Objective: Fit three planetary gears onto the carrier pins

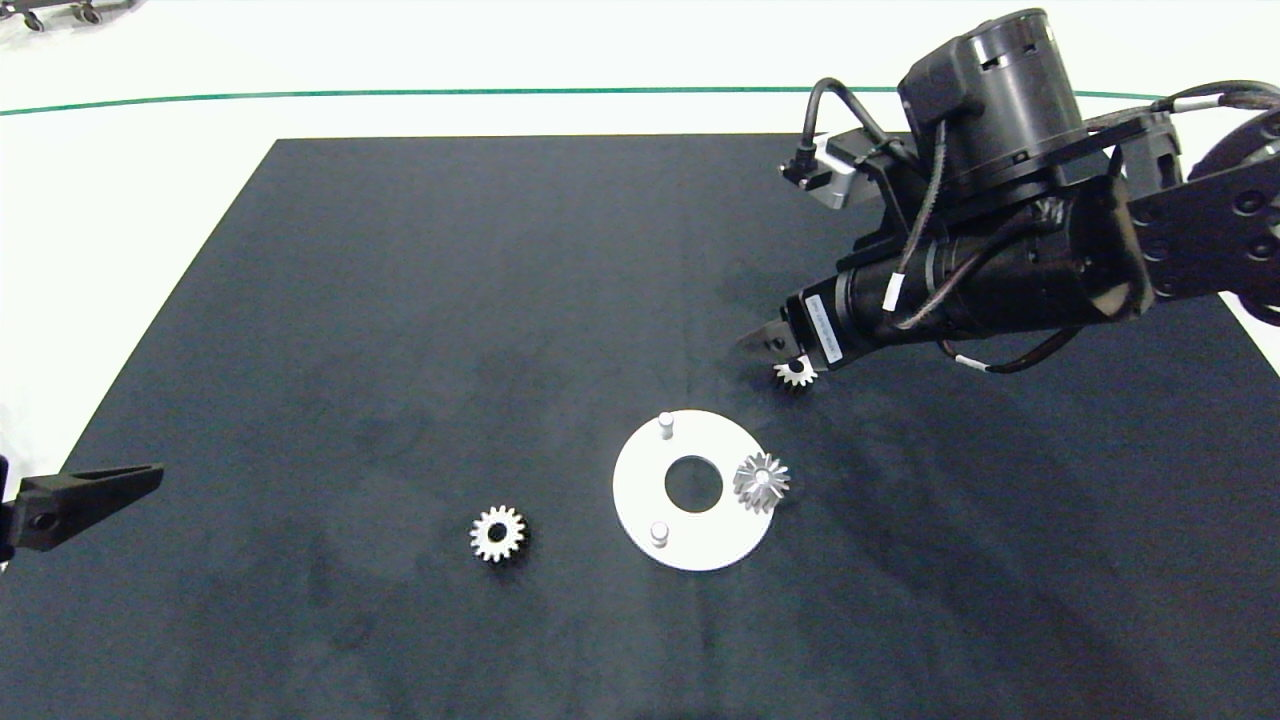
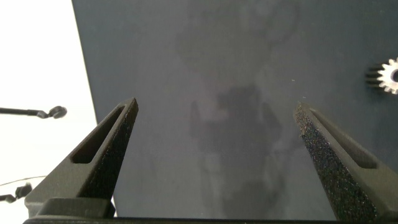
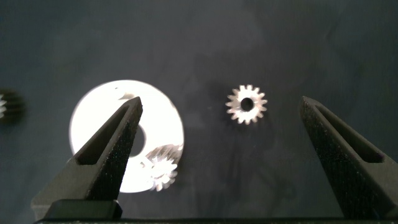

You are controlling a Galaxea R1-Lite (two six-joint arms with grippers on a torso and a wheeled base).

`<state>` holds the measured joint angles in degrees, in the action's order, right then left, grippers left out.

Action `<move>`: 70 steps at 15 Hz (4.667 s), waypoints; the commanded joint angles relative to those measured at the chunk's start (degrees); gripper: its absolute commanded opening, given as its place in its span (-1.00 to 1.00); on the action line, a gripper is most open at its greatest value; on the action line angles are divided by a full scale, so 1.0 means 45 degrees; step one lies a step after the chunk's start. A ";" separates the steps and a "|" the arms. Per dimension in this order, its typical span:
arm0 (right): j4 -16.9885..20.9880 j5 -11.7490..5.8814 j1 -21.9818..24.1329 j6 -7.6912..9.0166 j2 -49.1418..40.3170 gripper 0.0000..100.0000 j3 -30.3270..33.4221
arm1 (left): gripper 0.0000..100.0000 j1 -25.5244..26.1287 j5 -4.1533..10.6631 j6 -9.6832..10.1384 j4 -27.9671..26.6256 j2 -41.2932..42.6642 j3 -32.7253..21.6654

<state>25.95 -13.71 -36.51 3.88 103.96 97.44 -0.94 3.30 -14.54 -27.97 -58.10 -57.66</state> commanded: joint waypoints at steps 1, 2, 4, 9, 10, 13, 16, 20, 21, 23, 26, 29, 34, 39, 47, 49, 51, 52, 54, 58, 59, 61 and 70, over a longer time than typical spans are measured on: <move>0.0522 -0.0019 0.0594 0.0017 0.0765 1.00 0.0319 | 1.00 0.0091 0.0008 0.0009 -0.0036 0.0118 0.0001; 0.0522 -0.0019 0.0828 0.0017 0.0823 1.00 0.0280 | 1.00 0.0228 0.0008 0.0009 -0.0036 0.0118 0.0001; 0.0502 0.0001 0.1141 -0.0002 0.0882 1.00 0.0222 | 1.00 0.0345 0.0008 0.0009 -0.0036 0.0118 0.0021; 0.0443 0.0020 0.1141 -0.0022 0.0960 1.00 -0.0501 | 1.00 0.0345 0.0028 0.0009 -0.0036 0.0118 0.0021; 0.0424 0.0001 0.1141 -0.0022 0.0999 1.00 -0.0481 | 1.00 0.0345 0.0028 0.0009 -0.0036 0.0138 0.0021; 0.0053 0.0001 0.1141 -0.0022 0.1175 1.00 -0.0481 | 1.00 0.0345 0.0028 0.0009 -0.0016 0.0216 0.0040; -0.0299 0.0059 0.1121 -0.0061 0.1331 1.00 -0.0638 | 1.00 0.0365 0.0008 0.0009 -0.0036 0.0235 0.0060; -0.0728 0.0079 0.1141 -0.0100 0.1644 1.00 -0.0716 | 1.00 0.0384 0.0028 0.0244 -0.0036 0.0216 0.0021; -0.1178 0.0059 0.1180 -0.0119 0.1858 1.00 -0.0735 | 1.00 0.0384 0.0028 0.0283 -0.0036 0.0216 0.0021; -0.1432 0.0059 0.1219 -0.0119 0.1897 1.00 -0.0813 | 1.00 0.0384 0.0028 0.0283 -0.0036 0.0216 0.0021; -0.1432 0.0059 0.1219 -0.0119 0.1878 1.00 -0.0970 | 1.00 0.0423 0.0028 0.0302 -0.0036 0.0216 0.0021; -0.1607 0.0098 0.1219 -0.0119 0.1839 0.92 -0.1204 | 1.00 0.0463 0.0028 0.0302 -0.0036 0.0235 0.0001; -0.2252 0.0059 0.1239 -0.0119 0.1839 0.74 -0.1497 | 1.00 0.0463 0.0028 0.0302 -0.0036 0.0235 0.0021; -0.2428 0.0098 0.1356 -0.0119 0.1819 0.53 -0.1595 | 1.00 0.0384 0.0028 0.0302 -0.0036 0.0255 0.0001; -0.2428 0.0079 0.1356 -0.0119 0.1741 0.20 -0.1692 | 1.00 0.0423 0.0028 0.0302 -0.0036 0.0255 0.0001; -0.2428 0.0098 0.1356 -0.0119 0.1761 0.11 -0.1751 | 1.00 0.0443 0.0028 0.0302 -0.0036 0.0255 0.0021; -0.2447 0.0118 0.1336 -0.0139 0.1761 0.05 -0.1868 | 1.00 0.0423 0.0028 0.0302 -0.0036 0.0255 0.0001; -0.2447 0.0137 0.1336 -0.0139 0.1741 -0.01 -0.1888 | 1.00 0.0423 0.0028 0.0302 -0.0036 0.0274 0.0001; -0.2486 0.0177 0.1336 -0.0139 0.1741 -0.07 -0.1907 | 1.00 0.0423 0.0028 0.0302 -0.0036 0.0274 0.0001; -0.2935 0.0216 0.1219 -0.0119 0.1409 -0.25 -0.2239 | 1.00 0.0443 0.0028 0.0302 -0.0036 0.0314 0.0001; -0.2994 0.0216 0.1160 -0.0100 0.1331 -0.28 -0.2298 | 1.00 0.0443 0.0028 0.0302 -0.0036 0.0314 0.0001; -0.3014 0.0235 0.0906 -0.0080 0.0843 -0.37 -0.2688 | 1.00 0.0423 0.0028 0.0302 -0.0036 0.0372 0.0021; -0.3580 0.0177 -0.0754 0.0271 0.0452 -0.56 -0.2493 | 1.00 0.0443 0.0028 0.0263 -0.0036 0.0353 0.0040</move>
<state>9.86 -12.90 -38.58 4.92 106.12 85.64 1.10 3.39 -13.31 -27.98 -56.42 -57.52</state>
